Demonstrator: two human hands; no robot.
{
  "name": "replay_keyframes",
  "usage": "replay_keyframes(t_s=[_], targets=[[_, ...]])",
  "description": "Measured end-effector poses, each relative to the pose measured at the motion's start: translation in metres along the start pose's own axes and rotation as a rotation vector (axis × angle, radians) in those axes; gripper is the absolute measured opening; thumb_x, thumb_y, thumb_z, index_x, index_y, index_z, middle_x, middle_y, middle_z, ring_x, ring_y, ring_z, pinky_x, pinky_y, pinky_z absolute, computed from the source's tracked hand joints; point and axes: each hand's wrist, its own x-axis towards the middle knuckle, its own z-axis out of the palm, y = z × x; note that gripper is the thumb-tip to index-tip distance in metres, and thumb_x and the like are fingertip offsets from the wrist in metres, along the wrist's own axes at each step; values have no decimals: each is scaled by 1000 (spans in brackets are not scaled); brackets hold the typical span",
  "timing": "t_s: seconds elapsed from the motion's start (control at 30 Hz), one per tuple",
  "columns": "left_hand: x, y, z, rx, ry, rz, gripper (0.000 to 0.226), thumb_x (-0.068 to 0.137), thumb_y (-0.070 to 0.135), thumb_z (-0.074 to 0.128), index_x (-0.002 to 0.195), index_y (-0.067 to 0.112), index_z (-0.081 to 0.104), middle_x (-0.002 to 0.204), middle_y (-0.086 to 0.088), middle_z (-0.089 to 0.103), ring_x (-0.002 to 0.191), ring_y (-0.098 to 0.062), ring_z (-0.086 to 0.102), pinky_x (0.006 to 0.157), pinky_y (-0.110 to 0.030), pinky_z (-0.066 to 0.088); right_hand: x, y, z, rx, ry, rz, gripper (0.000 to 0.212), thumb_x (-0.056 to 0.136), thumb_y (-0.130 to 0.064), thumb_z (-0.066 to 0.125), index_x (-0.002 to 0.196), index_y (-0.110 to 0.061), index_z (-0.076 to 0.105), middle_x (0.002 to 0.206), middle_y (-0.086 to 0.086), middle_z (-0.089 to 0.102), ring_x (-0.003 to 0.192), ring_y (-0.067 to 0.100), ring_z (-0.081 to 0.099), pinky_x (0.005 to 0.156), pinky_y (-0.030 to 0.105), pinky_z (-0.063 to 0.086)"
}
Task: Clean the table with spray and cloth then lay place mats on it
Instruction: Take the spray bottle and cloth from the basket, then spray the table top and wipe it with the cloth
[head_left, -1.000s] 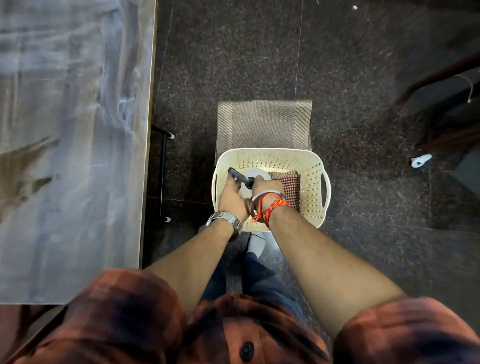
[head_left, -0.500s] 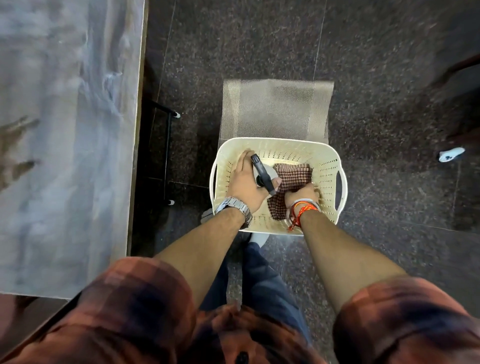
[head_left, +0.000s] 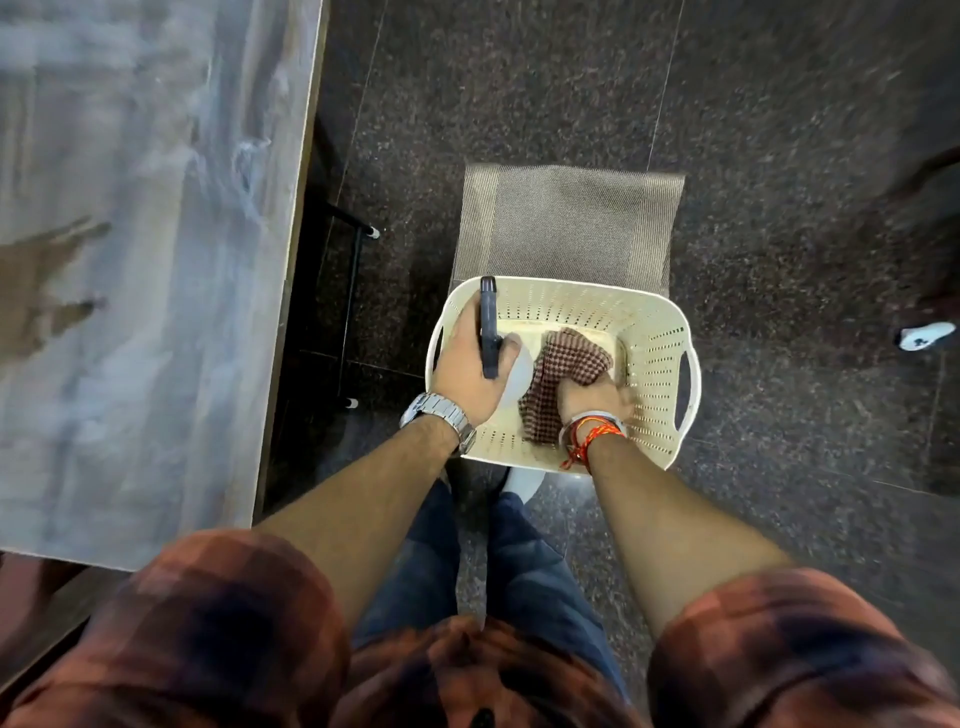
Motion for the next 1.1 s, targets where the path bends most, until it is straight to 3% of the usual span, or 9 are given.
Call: replay_keyframes(t_s=[0.1,0.27,0.33,0.43,0.6,0.73,0.8,0.93,1.1], targets=[[-5,19,-14,-109,83,34,46,88,35,55,128,13,48,107,-5,64,88,-20,64,81,-35,51,-12,-7,-7,189,-26,-151,31,81,-19,55,110,-7,59,100,14,65,92,30,60,76,27,42],[-20,61,-50,-318,260,-5,38,84,46,58,115,24,55,98,-1,67,85,-26,67,82,-35,52,-58,-37,-25,311,187,-344,27,81,-13,54,107,-9,49,79,4,55,69,22,49,64,25,35],[-25,73,-73,-466,321,-84,30,77,48,65,98,27,61,81,2,67,73,-24,65,79,-42,55,-81,-55,-29,345,236,-400,28,82,-14,52,109,-12,46,76,7,55,64,24,49,62,28,37],[-34,77,-120,-623,364,-136,23,69,41,72,81,23,64,54,4,55,47,-21,53,57,-42,56,-117,-83,-27,460,206,-500,35,82,-11,50,117,-13,46,84,11,59,69,27,51,67,30,42],[-51,54,-215,-467,477,-208,11,71,25,68,75,15,64,51,0,58,46,-27,58,57,-53,59,-180,-118,0,483,147,-684,36,82,-11,50,117,-16,46,82,3,56,71,25,51,69,28,40],[-72,23,-288,-443,496,-279,22,65,26,67,78,8,68,59,-7,58,42,-26,51,49,-38,50,-230,-140,36,450,111,-766,27,80,-16,52,105,-23,44,73,-4,56,65,24,54,65,29,40],[-80,9,-320,-360,495,-296,25,63,31,67,69,7,64,65,-11,60,40,-26,48,44,-33,46,-257,-149,54,443,112,-816,22,80,-16,53,97,-25,41,68,-9,51,60,19,49,63,26,36],[-95,-19,-383,-120,510,-340,33,69,42,60,59,10,59,56,-10,62,61,-36,65,66,-41,55,-309,-160,95,455,89,-874,25,80,-15,52,103,-21,45,79,0,61,69,23,56,68,26,41],[-108,-48,-426,-94,448,-346,36,71,41,56,64,7,63,60,-13,65,58,-35,65,65,-40,55,-354,-156,137,452,115,-848,27,79,-16,52,103,-24,44,83,1,59,78,30,61,76,33,47]])
